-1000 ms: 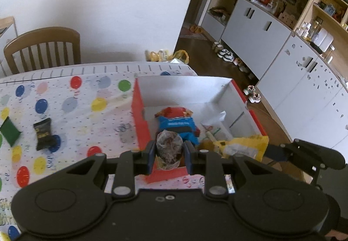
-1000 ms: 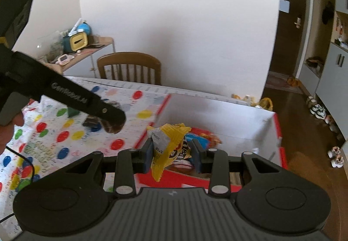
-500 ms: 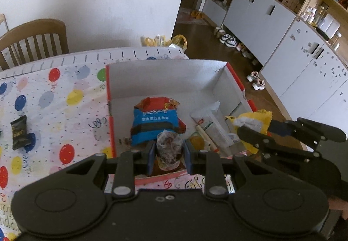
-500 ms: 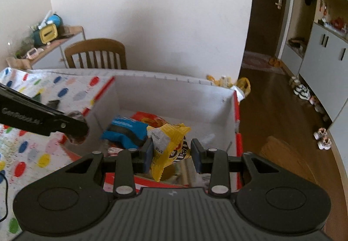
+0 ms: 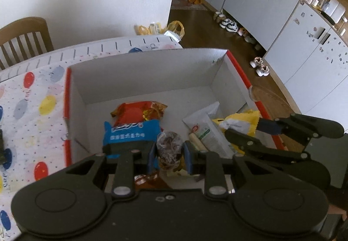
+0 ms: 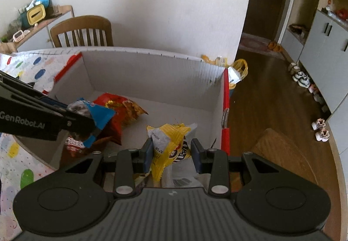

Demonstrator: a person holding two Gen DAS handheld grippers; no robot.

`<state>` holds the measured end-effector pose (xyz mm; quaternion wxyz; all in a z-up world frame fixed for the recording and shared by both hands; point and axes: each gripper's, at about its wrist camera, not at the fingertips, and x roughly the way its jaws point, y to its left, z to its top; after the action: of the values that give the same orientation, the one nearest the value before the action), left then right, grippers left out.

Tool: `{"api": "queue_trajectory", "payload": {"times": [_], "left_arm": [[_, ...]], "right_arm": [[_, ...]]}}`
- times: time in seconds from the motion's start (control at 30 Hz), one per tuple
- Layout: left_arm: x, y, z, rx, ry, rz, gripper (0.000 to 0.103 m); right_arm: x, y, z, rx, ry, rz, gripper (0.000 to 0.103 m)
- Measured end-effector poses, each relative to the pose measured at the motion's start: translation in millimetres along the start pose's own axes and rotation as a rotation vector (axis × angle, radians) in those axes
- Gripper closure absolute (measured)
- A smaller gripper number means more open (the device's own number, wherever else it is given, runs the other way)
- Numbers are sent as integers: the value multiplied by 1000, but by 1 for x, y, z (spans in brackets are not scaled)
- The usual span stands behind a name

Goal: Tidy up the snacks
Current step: 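Open both tools to release the foil chocolate and M&M's bag into the box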

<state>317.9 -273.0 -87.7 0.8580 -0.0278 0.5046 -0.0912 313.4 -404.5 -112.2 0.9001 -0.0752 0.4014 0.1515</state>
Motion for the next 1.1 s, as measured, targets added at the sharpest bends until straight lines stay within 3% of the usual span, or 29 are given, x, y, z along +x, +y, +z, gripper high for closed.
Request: {"api": "queue_trajectory", "payload": {"times": [0.63,1.1], "left_arm": [[51,-8,-5,46,91,9,78],[32,-3,-13,34,52,-3,67]], "right_arm": [[22,4,-2,-91,43,23,66],[3,0,-6,-64,34,44,55]]}}
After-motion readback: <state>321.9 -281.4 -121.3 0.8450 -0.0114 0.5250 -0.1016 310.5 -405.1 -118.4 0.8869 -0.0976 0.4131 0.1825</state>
